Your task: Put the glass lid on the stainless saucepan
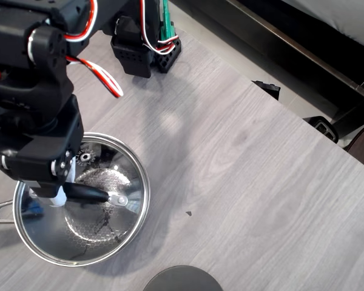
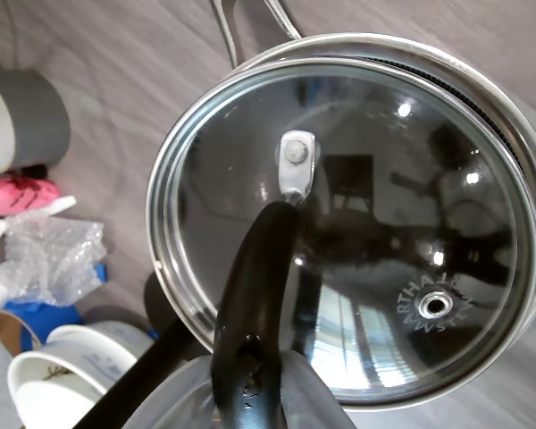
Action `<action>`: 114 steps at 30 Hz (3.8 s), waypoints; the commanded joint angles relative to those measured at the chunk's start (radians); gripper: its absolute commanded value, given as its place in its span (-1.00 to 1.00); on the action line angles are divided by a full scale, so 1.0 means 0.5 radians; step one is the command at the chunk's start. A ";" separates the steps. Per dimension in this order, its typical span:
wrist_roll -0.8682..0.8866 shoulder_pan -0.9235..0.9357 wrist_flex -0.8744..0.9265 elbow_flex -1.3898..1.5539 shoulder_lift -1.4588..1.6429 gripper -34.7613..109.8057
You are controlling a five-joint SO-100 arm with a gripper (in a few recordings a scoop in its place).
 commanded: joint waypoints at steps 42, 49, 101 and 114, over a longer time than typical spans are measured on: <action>0.083 -0.374 -0.295 1.439 1.795 -0.52; 0.074 -0.715 -0.773 2.899 2.798 -0.52; 0.086 -0.577 -0.933 4.427 3.632 -0.52; 0.086 -0.577 -0.933 4.427 3.632 -0.52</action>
